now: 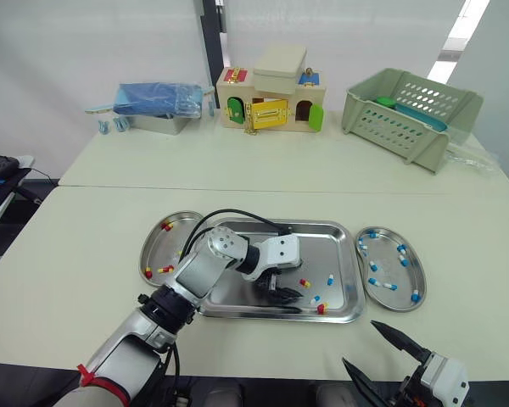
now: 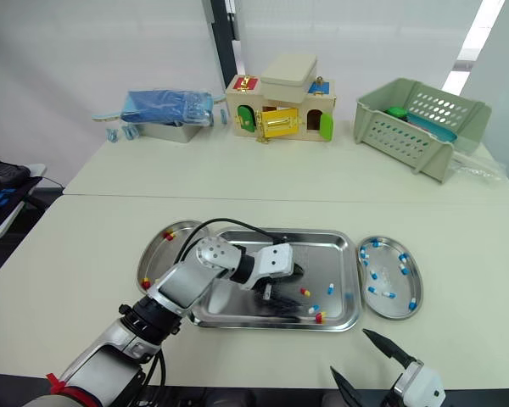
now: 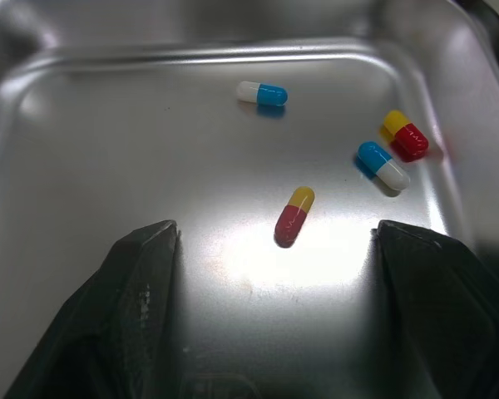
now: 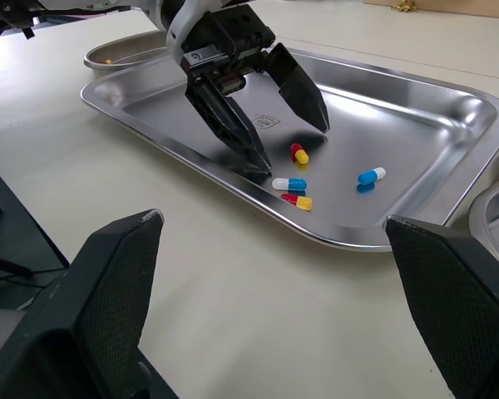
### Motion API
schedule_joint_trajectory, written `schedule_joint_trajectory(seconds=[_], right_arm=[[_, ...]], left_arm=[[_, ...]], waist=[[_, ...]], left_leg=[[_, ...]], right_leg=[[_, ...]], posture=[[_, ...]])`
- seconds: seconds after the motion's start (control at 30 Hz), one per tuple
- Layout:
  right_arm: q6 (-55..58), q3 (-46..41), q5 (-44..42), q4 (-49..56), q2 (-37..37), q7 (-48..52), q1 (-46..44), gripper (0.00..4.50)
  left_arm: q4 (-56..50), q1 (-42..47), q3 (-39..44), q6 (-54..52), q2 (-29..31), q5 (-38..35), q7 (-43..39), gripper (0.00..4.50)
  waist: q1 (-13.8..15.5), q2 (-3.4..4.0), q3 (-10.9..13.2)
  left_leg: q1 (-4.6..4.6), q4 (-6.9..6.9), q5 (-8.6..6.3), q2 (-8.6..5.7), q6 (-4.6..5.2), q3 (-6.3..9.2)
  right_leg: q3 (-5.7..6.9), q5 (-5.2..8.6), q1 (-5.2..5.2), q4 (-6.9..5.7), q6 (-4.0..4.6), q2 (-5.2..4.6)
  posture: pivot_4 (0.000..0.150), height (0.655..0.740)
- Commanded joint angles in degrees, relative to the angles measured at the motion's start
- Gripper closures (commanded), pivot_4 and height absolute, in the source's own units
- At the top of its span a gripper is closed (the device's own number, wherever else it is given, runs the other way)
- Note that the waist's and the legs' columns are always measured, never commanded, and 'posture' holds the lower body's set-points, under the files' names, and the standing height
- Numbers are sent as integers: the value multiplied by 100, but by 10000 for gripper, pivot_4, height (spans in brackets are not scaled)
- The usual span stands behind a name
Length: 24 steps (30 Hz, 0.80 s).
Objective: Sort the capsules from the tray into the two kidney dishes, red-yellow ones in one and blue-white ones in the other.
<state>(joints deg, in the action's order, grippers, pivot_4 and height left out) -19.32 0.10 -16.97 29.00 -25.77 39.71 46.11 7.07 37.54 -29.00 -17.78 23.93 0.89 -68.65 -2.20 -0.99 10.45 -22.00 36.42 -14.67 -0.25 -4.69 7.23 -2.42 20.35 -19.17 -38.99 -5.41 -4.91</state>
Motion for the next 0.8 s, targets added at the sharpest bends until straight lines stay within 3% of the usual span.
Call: schedule_joint_trajectory(seconds=[0.03,0.27,0.3,0.4,0.73,0.8], right_arm=[[-24,-6,-33,176,-17,-21,-10,0],[-31,9,-15,145,-5,-28,-23,0],[-27,8,-14,147,-4,-33,-24,0],[-28,13,-6,155,3,-48,-12,0],[0,67,11,225,-16,-135,16,0],[17,75,12,236,-25,-146,5,0]], left_arm=[[2,78,14,248,4,-15,-94,2322],[173,149,-81,451,-51,52,-261,2322],[211,168,-94,494,-53,68,-287,4069],[272,197,-134,551,-59,96,-354,10852],[267,156,-150,505,-118,152,-351,43626],[283,158,-147,502,-124,168,-348,44384]], waist=[[0,0,0],[1,0,0],[1,0,0],[1,0,0],[2,0,0],[1,0,0]], left_leg=[[0,0,0,0,0,0],[0,0,0,0,0,0],[0,0,0,0,0,0],[0,0,0,-1,0,0],[0,0,0,-1,0,0],[0,0,0,-1,0,1]], right_leg=[[0,0,0,0,0,0],[0,0,0,0,0,0],[0,0,0,0,0,0],[0,0,0,0,0,0],[0,0,0,0,0,0],[0,0,0,0,0,0]], posture=[[1500,7400],[1500,7400],[1500,7400],[1500,7400],[1500,7400],[1500,7400]])
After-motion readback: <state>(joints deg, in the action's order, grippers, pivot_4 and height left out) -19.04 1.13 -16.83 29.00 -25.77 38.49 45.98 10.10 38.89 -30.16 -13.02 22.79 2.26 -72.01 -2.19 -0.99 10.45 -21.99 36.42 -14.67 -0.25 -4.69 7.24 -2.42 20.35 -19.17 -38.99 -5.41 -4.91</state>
